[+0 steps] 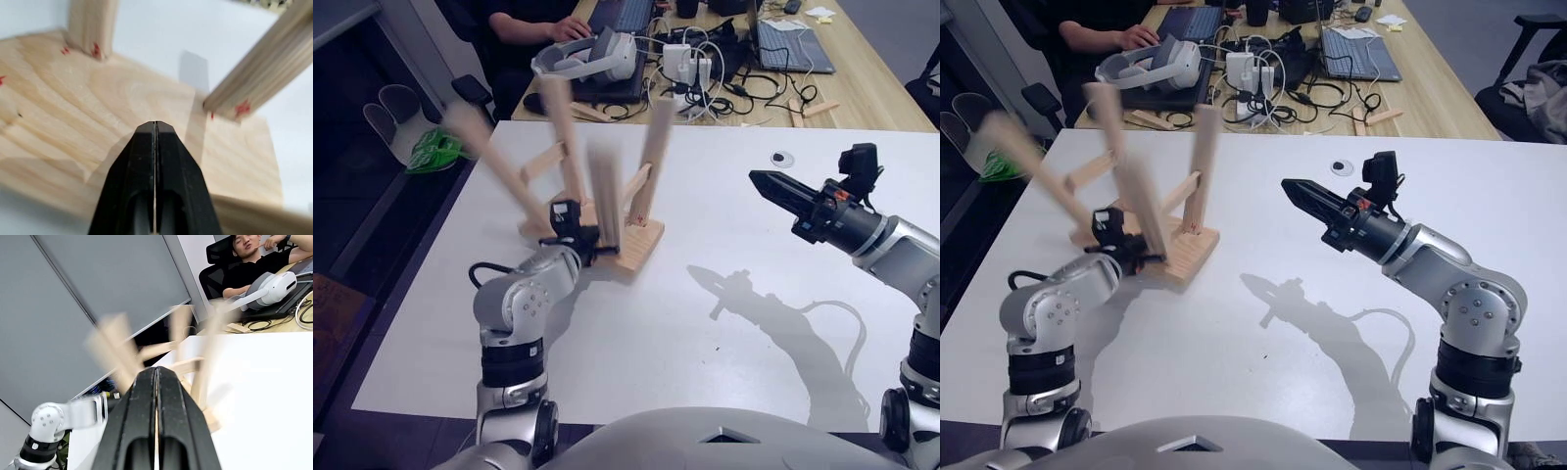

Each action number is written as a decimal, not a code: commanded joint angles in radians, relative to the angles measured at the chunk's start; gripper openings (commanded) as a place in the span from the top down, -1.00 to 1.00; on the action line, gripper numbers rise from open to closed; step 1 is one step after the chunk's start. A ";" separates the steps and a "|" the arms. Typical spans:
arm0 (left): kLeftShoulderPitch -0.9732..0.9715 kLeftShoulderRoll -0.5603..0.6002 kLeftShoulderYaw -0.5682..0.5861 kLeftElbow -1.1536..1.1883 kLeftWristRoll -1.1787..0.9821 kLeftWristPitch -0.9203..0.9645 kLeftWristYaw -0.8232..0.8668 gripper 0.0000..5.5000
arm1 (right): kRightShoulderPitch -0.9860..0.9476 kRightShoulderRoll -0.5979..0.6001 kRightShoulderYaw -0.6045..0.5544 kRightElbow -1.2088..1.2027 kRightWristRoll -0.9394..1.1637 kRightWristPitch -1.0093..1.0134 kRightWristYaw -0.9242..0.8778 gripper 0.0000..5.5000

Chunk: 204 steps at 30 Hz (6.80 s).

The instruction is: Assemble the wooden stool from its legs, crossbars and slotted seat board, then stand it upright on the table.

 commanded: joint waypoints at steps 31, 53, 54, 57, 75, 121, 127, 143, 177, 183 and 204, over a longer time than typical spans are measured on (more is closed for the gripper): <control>-0.246 -0.214 -0.385 0.033 0.117 0.002 -0.289 0.99 | -0.383 0.035 -0.006 0.056 -0.041 -0.078 -0.162 1.00; -0.169 -0.296 -0.129 0.021 0.307 -0.382 -0.084 0.99 | -0.294 -0.131 0.194 -0.167 -0.032 0.040 -0.037 1.00; -0.165 -0.302 -0.123 0.027 0.308 -0.383 -0.078 0.99 | -0.223 -0.171 0.239 -0.172 -0.089 0.038 0.010 1.00; -0.176 -0.317 -0.123 0.045 0.309 -0.390 -0.077 0.99 | -0.126 -0.247 0.381 -0.128 -0.298 -0.021 0.105 1.00; -0.171 -0.308 -0.222 0.122 0.341 -0.372 -0.140 0.99 | -0.586 -0.020 0.168 -0.043 -0.014 0.022 0.075 1.00; -0.177 -0.318 -0.203 0.146 0.336 -0.329 -0.150 0.99 | -0.530 0.234 0.314 0.825 -0.811 -0.184 -0.030 1.00; -0.181 -0.312 -0.225 0.130 0.341 -0.374 -0.179 0.99 | -0.530 0.258 0.275 0.606 -0.828 -0.379 -0.002 1.00; -0.620 -0.044 0.024 0.109 0.679 -0.852 0.027 0.99 | -0.484 0.240 0.243 0.311 -1.197 -0.842 -0.208 1.00; -0.024 0.081 -0.329 0.006 0.440 0.015 -0.542 0.99 | 0.149 0.079 0.187 -0.078 -1.007 0.112 -0.117 1.00; 0.005 0.102 -0.362 -0.082 0.441 0.044 -0.530 0.99 | 0.240 -0.114 0.197 0.031 -0.989 -0.064 0.128 1.00; 0.033 0.211 -0.454 -0.133 0.438 0.052 -0.560 0.99 | 0.120 -0.225 0.308 0.447 -1.036 -0.412 0.468 1.00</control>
